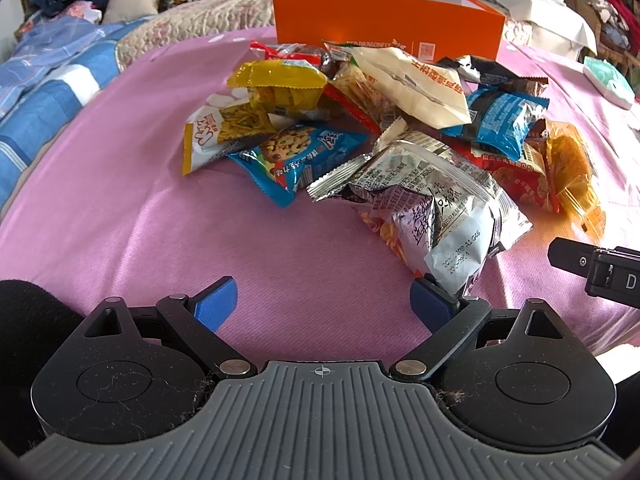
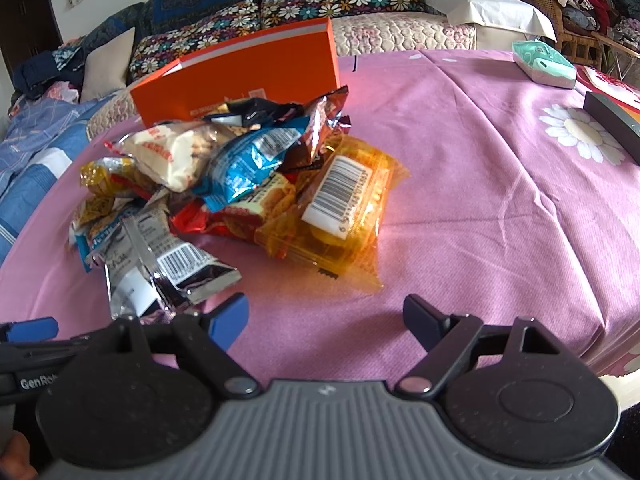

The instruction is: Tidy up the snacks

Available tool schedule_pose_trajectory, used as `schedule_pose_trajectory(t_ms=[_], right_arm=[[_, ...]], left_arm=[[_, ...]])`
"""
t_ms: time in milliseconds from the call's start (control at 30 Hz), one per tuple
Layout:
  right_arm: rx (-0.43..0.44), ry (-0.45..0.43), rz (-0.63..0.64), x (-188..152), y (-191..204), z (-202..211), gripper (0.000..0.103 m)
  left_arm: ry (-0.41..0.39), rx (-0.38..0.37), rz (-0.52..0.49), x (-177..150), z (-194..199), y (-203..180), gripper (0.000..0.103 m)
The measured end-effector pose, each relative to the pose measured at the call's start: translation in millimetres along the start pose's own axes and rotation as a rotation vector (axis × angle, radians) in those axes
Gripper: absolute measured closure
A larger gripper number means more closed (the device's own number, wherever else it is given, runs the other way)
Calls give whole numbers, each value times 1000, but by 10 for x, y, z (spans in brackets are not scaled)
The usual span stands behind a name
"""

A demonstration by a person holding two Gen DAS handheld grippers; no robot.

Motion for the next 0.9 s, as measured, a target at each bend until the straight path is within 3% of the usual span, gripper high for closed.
schedule_pose_trajectory(t_ms=[433, 600, 833, 900], right_arm=[[-10, -10, 8, 4, -15, -15, 18], [-14, -60, 31, 31, -75, -41, 17], [88, -85, -11, 46, -175, 18, 17], [118, -54, -31, 73, -182, 61, 17]], left_arm=[[9, -24, 11, -20, 8, 31, 39], [0, -62, 15, -19, 11, 39, 41], [27, -112, 39, 14, -66, 109, 50], [29, -178, 70, 82, 4, 120, 49]])
Point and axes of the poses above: each gripper's, at about its wrist camera, not at the fingertips, and z roughly against the way its jaws point, y to its left, x to its top, the point moved 8 cm from there along -z, roughly the way its jaws point, and after that the axes turned 11 degrees about -z, right-handed, at the moved point
